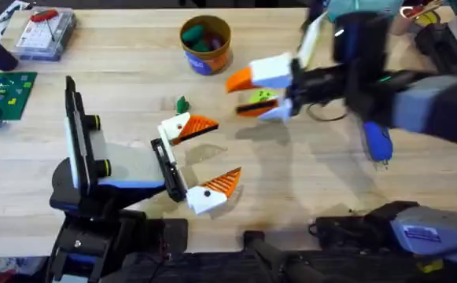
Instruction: Pick up the gripper from the table and insert it into the empty holder that is missing its gripper. Then pick up a screw, insert it into the mounting hole, and use the screwdriver to tighten it. Finally, clean up the table by picking up the vegetable and placing it into the bucket.
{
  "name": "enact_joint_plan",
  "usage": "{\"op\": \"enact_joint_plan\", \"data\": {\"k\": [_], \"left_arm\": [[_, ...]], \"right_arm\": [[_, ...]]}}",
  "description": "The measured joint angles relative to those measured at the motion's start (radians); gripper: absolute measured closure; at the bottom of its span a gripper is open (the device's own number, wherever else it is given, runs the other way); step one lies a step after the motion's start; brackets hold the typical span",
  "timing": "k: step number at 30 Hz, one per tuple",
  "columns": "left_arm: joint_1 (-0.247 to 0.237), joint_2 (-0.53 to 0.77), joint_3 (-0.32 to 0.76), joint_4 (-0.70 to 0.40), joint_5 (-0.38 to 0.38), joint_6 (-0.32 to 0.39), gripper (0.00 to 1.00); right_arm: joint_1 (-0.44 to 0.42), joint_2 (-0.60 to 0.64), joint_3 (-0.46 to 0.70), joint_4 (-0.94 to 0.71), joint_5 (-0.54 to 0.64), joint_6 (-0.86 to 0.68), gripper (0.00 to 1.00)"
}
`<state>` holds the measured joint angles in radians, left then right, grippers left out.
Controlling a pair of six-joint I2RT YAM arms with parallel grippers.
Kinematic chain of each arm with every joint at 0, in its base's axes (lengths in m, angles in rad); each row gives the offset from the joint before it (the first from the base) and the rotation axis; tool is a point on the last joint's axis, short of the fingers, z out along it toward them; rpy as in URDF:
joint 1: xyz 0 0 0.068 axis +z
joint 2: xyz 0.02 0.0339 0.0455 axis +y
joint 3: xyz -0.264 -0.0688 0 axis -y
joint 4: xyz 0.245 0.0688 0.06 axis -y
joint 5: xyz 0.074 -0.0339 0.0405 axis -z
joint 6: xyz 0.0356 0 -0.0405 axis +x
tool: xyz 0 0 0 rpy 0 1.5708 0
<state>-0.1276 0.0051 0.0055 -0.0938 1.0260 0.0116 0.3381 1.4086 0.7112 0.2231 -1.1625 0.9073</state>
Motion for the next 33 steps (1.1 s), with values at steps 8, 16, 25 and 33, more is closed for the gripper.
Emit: {"op": "enact_joint_plan", "data": {"k": [8,16,25,33], "left_arm": [[0.0,0.0,0.0,0.0,0.0,0.0,0.013],[0.0,0.0,0.0,0.0,0.002,0.0,0.013],[0.0,0.0,0.0,0.0,0.002,0.0,0.013],[0.0,0.0,0.0,0.0,0.002,0.0,0.013]], "right_arm": [[-0.139,-0.204,0.222,-0.644,0.114,-0.426,0.013],[-0.107,-0.246,0.505,-1.228,0.55,-0.731,0.013],[0.121,-0.25,0.598,-1.481,0.983,-0.827,0.012],[0.177,-0.179,0.598,-1.482,1.13,-0.773,0.012]]}}
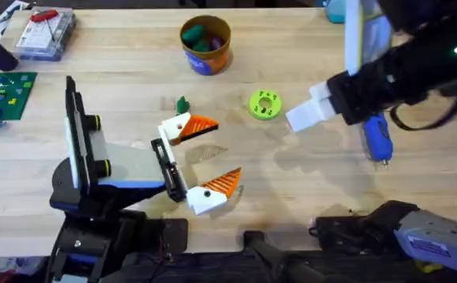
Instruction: Pick up the gripper from the table and insert it into the empty holder that is missing its gripper. Then pick up a screw, insert it into the mounting hole, and use the screwdriver to tighten it. Finally, clean up the table by picking up the vegetable and placing it into the bucket.
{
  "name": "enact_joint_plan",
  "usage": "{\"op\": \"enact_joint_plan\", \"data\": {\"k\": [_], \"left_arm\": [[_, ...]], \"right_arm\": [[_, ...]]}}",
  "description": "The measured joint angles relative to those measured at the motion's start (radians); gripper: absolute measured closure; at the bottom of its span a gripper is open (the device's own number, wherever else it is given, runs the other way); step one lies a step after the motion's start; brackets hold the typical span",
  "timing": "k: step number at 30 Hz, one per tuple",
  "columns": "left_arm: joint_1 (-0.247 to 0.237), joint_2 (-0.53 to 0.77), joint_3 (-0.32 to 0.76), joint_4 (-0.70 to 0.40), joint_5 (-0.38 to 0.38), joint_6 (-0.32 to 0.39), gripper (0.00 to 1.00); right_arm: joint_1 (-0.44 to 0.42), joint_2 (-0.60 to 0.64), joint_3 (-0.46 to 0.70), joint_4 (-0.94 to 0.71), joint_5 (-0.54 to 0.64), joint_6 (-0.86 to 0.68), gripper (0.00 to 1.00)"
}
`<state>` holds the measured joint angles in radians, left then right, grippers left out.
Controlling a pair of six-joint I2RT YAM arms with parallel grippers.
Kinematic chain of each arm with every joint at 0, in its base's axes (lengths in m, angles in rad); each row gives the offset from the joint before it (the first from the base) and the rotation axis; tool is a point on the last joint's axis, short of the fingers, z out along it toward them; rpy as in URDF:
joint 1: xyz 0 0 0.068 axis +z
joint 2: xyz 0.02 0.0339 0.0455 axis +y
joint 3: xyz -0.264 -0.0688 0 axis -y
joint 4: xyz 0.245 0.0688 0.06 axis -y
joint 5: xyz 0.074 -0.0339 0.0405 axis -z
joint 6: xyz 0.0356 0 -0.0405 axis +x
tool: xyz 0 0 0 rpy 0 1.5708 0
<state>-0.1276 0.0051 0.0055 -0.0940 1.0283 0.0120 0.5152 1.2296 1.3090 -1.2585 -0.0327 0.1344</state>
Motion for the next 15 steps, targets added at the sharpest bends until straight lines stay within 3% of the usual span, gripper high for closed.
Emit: {"op": "enact_joint_plan", "data": {"k": [15], "left_arm": [[0.0,0.0,0.0,0.0,0.0,0.0,0.013]], "right_arm": [[0.0,0.042,0.0,0.063,0.029,0.019,0.013]]}}
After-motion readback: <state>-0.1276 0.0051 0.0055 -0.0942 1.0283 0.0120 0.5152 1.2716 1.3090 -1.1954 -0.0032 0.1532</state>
